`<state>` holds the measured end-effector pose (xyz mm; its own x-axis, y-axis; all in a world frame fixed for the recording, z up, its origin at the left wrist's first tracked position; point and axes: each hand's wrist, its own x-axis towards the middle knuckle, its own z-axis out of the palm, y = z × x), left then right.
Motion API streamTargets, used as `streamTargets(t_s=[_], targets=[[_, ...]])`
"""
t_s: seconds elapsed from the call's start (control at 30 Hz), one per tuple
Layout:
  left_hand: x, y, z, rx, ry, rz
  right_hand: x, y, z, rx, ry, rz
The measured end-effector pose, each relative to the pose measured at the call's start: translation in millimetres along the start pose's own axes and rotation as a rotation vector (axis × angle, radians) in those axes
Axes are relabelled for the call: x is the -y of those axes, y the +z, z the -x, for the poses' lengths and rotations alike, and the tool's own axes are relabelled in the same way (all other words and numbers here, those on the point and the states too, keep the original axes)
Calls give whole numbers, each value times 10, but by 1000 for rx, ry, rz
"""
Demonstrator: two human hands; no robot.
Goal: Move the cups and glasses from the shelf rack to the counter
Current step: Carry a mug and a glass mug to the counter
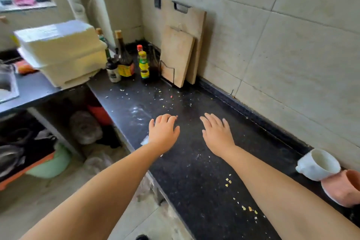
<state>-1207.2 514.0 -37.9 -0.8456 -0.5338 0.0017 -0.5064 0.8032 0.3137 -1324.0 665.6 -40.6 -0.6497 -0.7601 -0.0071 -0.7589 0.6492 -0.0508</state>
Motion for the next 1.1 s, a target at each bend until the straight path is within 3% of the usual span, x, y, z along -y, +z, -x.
streamTargets(t_s=[0.27,0.67,0.83,1.1], targets=[[1508,-565,990,-145,-344,17,1668,45,-197,22,-359,47],[4171,-1559,3103,-289,-783,-48,5360,227,242,32,-785,-91],[4976,-1867,3942,-325,-954,-57,6715,217,654,61,-968,-147],[5879,-2195,4854,-392,-1178,3,8159,314,852,132,-1177,-103]])
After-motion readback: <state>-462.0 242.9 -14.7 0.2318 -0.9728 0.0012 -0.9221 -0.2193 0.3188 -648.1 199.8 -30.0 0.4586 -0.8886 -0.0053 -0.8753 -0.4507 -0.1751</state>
